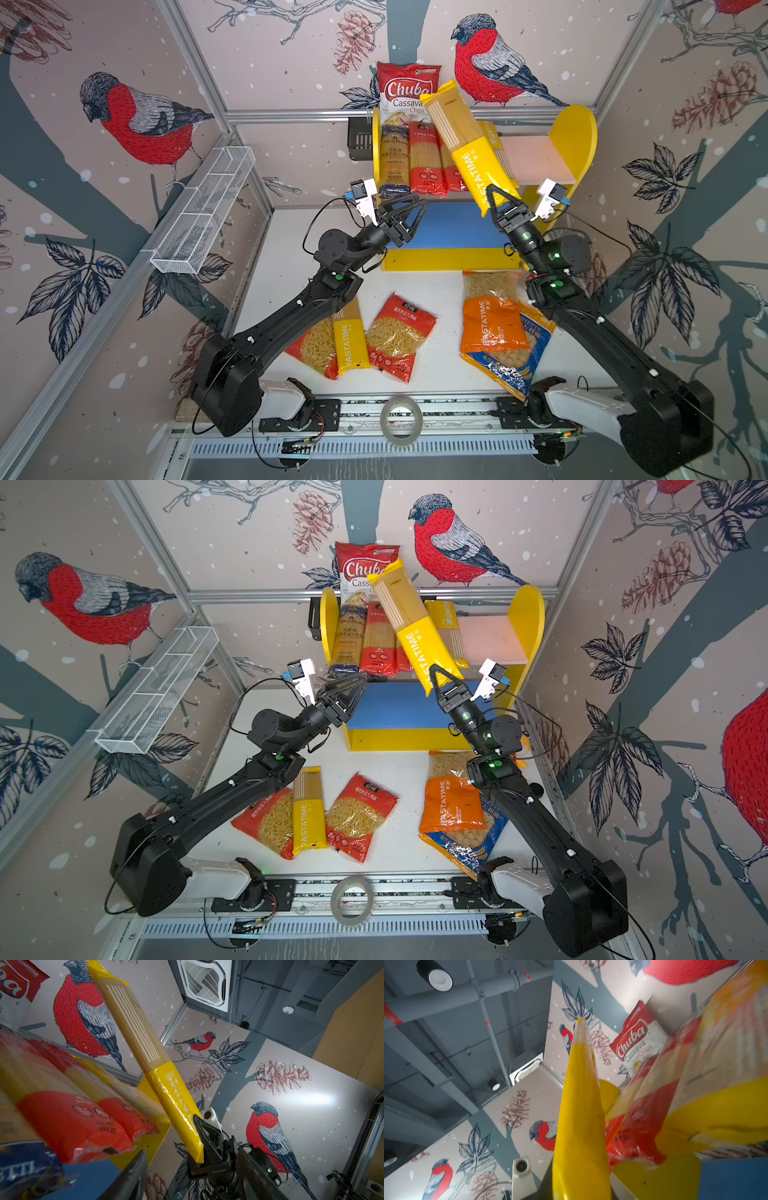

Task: Place and organize the pasta boxes and bags onto the shelf
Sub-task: 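Push the pack onto the shelf with the right gripper while the left releases, then stand the yellow pack upright at the shelf end with the right gripper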

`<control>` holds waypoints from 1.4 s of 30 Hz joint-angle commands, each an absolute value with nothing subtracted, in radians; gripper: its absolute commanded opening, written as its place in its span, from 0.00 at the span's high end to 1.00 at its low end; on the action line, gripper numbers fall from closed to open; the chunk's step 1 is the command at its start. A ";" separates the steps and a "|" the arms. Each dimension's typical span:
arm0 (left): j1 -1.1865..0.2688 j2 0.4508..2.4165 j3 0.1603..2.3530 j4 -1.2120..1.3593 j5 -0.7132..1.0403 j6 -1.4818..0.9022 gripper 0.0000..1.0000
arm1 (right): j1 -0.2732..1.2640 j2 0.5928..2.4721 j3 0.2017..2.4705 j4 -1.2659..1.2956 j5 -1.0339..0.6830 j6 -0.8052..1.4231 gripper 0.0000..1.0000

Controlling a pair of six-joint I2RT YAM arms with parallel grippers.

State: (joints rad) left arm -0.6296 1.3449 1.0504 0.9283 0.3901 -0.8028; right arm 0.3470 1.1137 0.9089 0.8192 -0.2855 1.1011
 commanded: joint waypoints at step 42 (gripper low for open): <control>-0.633 1.218 0.798 0.854 0.314 -0.744 0.33 | 0.083 1.258 1.121 0.536 -0.228 1.374 0.45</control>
